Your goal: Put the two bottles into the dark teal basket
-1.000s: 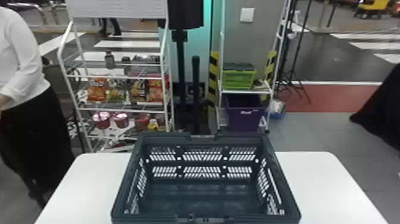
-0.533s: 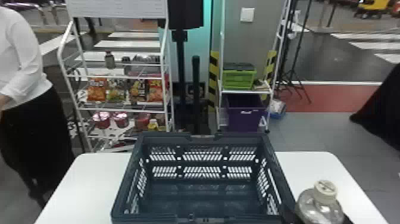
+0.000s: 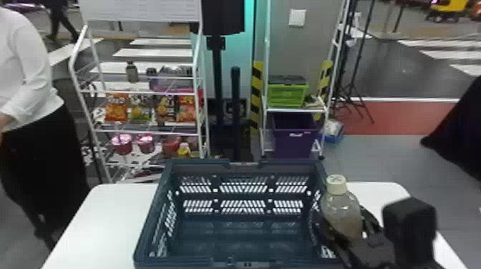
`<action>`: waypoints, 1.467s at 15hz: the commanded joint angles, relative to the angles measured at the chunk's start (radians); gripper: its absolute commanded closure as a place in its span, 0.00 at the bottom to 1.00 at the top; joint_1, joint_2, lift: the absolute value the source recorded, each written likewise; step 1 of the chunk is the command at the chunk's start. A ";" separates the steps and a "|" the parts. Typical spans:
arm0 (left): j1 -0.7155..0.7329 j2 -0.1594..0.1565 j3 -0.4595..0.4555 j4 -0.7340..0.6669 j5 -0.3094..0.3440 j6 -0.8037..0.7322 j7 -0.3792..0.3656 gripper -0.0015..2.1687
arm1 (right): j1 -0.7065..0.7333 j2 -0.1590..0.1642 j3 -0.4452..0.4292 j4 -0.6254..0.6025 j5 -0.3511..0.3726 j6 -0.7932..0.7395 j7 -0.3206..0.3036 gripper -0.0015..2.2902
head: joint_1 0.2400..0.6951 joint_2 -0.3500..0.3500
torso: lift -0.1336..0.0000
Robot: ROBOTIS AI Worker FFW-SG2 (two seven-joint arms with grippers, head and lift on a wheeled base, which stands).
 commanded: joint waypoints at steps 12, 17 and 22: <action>-0.030 0.007 -0.019 0.078 0.042 -0.059 0.004 0.99 | -0.506 0.002 0.150 0.557 -0.055 0.309 -0.062 0.75 | 0.57 0.50 | 1.00; -0.035 0.008 -0.018 0.080 0.051 -0.059 0.004 0.99 | -0.564 0.002 0.152 0.637 -0.190 0.367 -0.059 0.75 | 0.57 0.50 | 1.00; -0.035 0.016 -0.012 0.081 0.068 -0.084 -0.001 0.99 | -0.588 0.002 0.168 0.655 -0.216 0.380 -0.061 0.41 | 0.57 0.50 | 1.00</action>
